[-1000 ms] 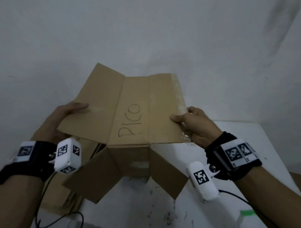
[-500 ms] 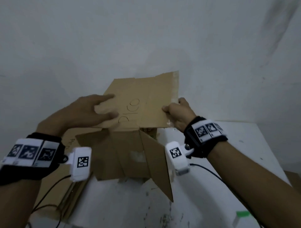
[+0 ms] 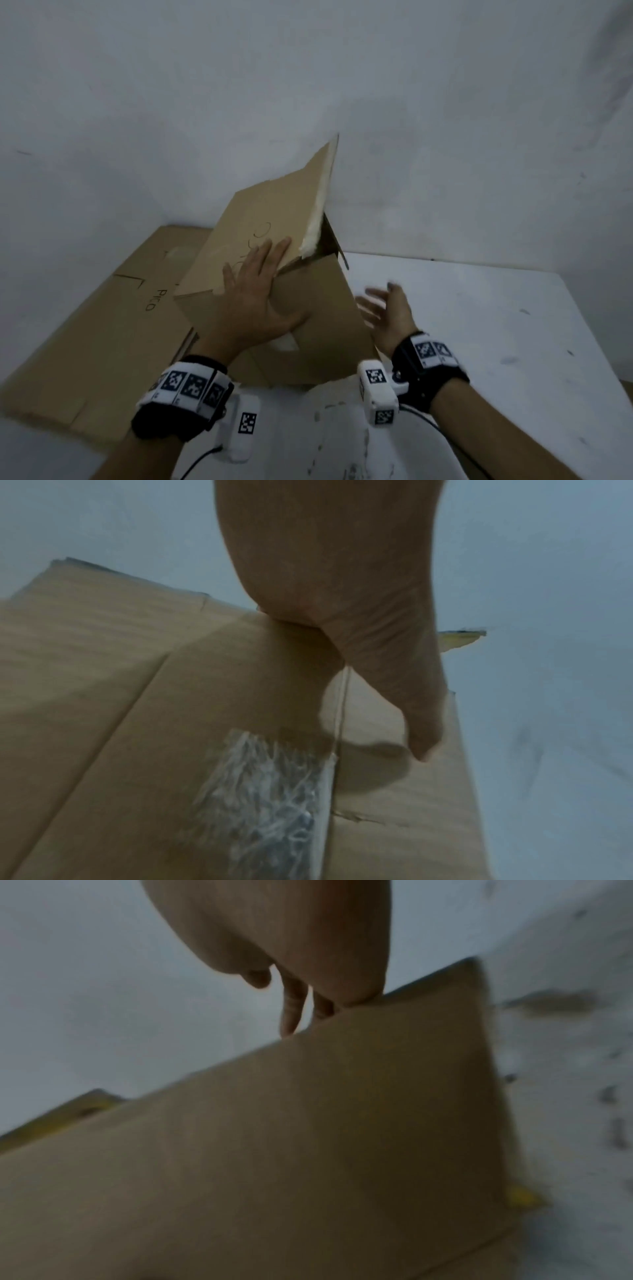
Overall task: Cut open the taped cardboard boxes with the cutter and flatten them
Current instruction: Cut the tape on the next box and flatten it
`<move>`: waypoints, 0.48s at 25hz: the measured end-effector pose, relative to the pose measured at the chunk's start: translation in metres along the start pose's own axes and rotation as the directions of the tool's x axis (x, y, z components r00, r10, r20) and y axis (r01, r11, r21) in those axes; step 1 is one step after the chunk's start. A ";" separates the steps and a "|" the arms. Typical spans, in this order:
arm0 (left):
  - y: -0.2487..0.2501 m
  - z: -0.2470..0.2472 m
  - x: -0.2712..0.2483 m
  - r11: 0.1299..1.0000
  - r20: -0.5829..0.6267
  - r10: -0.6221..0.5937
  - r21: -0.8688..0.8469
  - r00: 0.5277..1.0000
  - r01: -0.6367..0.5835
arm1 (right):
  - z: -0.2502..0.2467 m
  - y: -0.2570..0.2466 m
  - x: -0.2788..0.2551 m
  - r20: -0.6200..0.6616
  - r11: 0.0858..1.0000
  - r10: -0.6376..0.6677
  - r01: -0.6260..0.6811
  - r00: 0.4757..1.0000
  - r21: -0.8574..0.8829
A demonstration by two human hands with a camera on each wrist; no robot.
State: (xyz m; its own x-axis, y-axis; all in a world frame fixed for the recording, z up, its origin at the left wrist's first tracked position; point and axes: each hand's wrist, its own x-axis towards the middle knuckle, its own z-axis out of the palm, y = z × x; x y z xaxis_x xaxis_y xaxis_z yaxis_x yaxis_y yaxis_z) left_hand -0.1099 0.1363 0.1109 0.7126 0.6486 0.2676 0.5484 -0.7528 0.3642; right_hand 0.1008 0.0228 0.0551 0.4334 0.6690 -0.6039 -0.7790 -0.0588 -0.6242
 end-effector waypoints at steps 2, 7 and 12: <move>-0.005 -0.003 0.002 1.000 -0.018 -0.014 -0.026 1.000 0.014 | -0.032 0.045 0.012 -0.055 0.961 0.160 -0.168 0.986 -0.219; -0.003 -0.005 0.006 0.999 -0.050 -0.001 -0.045 0.999 -0.001 | -0.027 0.115 0.006 0.293 0.850 0.525 -0.473 0.799 -0.233; 0.000 -0.007 0.007 0.986 -0.076 -0.071 -0.156 0.995 0.059 | -0.004 0.141 0.025 0.242 0.796 0.587 -0.605 0.773 0.000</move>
State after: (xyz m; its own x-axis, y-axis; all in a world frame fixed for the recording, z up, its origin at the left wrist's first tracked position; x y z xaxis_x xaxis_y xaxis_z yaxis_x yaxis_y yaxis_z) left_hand -0.1083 0.1414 0.1187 0.6362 0.7073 0.3082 0.5143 -0.6866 0.5138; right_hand 0.0033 0.0280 -0.0504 -0.2322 0.6617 -0.7129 -0.8823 -0.4518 -0.1320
